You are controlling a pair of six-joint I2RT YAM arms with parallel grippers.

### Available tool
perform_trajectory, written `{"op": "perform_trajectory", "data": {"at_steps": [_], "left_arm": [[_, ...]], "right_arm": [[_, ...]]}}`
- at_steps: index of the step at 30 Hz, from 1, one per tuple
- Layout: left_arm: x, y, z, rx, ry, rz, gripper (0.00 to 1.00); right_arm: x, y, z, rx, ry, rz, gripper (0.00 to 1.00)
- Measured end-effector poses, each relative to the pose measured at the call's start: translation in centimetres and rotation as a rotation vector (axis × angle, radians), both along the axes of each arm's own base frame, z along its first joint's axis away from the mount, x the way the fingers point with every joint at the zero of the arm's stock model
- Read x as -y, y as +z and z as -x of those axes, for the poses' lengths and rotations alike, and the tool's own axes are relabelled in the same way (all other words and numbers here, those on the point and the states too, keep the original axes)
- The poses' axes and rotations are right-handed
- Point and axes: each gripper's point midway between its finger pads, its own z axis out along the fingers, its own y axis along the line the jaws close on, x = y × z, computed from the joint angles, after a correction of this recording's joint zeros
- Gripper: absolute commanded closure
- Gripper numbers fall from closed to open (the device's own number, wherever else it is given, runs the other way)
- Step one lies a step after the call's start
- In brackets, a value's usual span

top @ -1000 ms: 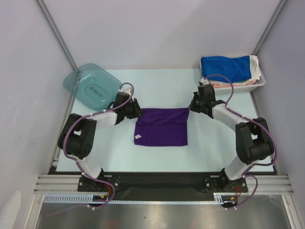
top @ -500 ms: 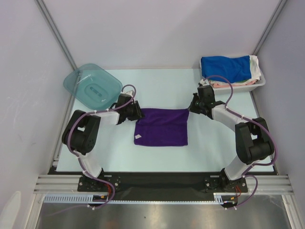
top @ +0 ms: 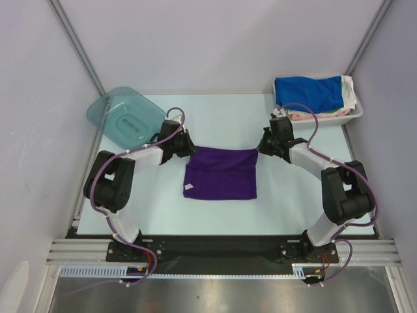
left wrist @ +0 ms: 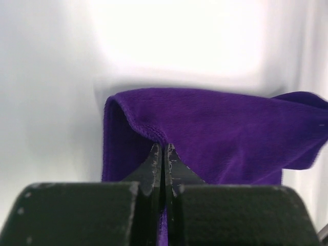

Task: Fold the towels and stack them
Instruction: Fold the towel

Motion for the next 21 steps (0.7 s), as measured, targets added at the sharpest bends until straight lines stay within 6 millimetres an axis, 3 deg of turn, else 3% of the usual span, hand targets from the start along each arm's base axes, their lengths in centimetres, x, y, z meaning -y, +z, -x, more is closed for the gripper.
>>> {"op": "perform_trajectory", "data": {"at_steps": [6,13,21], "left_arm": [[0.1,3.1,-0.6,0.051,-0.004,0.027,1.0],[-0.6,4.4,-0.9,0.07,0.004,0.051,1.0],[-1.8,7.7,-0.8,0.229,0.038,0.067,1.0]], "right_arm": [[0.2,0.1,0.0,0.001,-0.003,-0.003,1.0],[0.7,0.4,-0.2,0.006,-0.014,-0.008,1.0],[1.7,2.9,-0.7,0.052,-0.025,-0.051,1.0]]}}
